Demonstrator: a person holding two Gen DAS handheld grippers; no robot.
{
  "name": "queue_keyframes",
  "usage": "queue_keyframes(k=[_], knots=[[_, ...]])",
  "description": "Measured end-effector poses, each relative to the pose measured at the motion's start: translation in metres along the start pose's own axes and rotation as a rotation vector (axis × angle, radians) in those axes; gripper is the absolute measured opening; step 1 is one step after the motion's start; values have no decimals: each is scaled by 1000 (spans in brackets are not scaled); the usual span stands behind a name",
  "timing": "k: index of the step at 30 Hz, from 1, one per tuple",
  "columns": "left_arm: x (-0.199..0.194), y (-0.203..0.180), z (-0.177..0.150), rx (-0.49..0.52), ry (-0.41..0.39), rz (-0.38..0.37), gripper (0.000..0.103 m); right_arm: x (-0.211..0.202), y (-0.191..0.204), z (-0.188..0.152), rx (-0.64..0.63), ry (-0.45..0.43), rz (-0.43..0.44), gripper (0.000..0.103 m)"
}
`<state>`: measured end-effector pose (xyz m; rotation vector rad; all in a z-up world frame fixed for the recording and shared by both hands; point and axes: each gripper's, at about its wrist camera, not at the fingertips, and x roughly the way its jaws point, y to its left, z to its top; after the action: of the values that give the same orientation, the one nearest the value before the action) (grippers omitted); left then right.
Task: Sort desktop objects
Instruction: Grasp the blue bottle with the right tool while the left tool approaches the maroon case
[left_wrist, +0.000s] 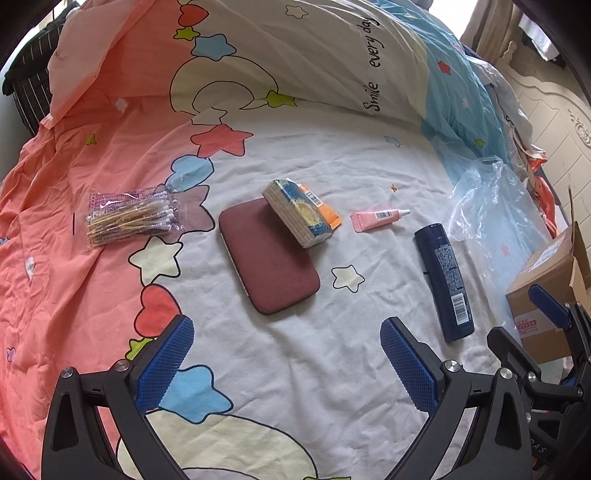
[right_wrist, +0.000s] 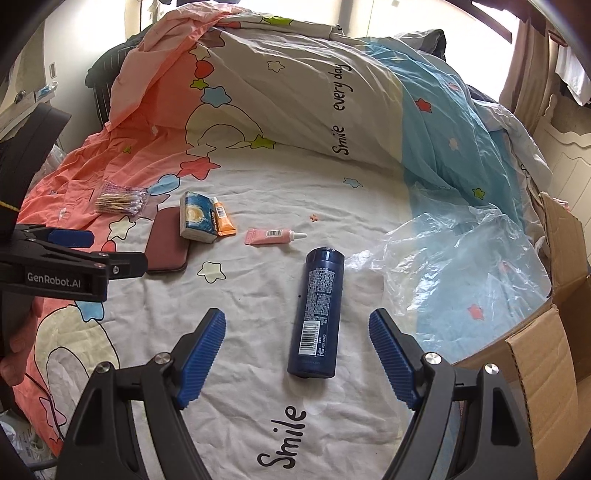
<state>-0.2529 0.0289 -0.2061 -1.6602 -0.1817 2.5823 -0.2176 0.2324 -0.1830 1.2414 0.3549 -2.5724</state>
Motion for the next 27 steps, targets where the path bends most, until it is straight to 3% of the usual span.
queue_keyframes(k=[17, 27], knots=[[58, -7, 18, 26, -16, 48, 103, 57, -20, -3, 25, 49, 12, 77], [77, -8, 16, 30, -34, 124, 103, 76, -12, -2, -19, 56, 7, 77]])
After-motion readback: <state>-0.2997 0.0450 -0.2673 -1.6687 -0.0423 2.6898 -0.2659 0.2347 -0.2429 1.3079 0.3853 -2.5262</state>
